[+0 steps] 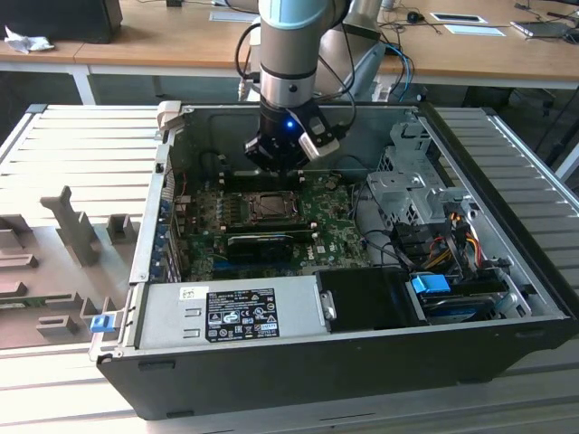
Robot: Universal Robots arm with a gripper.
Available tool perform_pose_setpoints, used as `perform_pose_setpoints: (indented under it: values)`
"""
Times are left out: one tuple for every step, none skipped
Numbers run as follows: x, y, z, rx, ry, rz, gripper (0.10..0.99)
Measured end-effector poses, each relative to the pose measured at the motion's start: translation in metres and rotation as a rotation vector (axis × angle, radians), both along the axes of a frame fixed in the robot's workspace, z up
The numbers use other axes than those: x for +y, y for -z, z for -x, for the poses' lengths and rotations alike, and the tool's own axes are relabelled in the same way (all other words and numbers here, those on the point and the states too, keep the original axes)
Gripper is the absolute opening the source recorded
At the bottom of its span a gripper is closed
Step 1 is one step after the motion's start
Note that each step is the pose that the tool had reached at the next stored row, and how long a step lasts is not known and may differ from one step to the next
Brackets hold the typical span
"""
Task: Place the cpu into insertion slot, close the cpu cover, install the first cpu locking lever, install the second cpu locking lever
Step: 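Install the first cpu locking lever, then install the second cpu locking lever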
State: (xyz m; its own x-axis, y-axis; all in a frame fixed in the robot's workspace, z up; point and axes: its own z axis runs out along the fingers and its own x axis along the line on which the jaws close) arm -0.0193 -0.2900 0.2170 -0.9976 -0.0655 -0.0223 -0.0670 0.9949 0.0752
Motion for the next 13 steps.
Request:
perform_pose_setpoints:
  values:
    - [-0.0003,0.0000,0.0000,0.0001,0.000,0.000,0.106]
    - [-0.0008,0.0000,0.0000,0.0000,0.000,0.000,0.106]
    - [-0.0012,0.0000,0.0000,0.0001,0.000,0.000,0.106]
    - [-0.0014,0.0000,0.0000,0.0000,0.000,0.000,0.106]
    - [-0.0016,0.0000,0.0000,0.0000,0.000,0.000,0.106]
    - [-0.0019,0.0000,0.0000,0.0001,0.000,0.000,0.106]
    - [-0.0021,0.0000,0.0000,0.0000,0.000,0.000,0.106]
    - [-0.0023,0.0000,0.0000,0.0000,0.000,0.000,0.106]
    - [-0.0025,0.0000,0.0000,0.0000,0.000,0.000,0.106]
    - [-0.0027,0.0000,0.0000,0.0001,0.000,0.000,0.106]
    - [-0.0030,0.0000,0.0000,0.0000,0.000,0.000,0.106]
    - [-0.0038,-0.0001,0.0000,0.0001,0.000,0.000,0.106]
    - [-0.0054,0.0000,0.0000,0.0000,0.000,0.000,0.106]
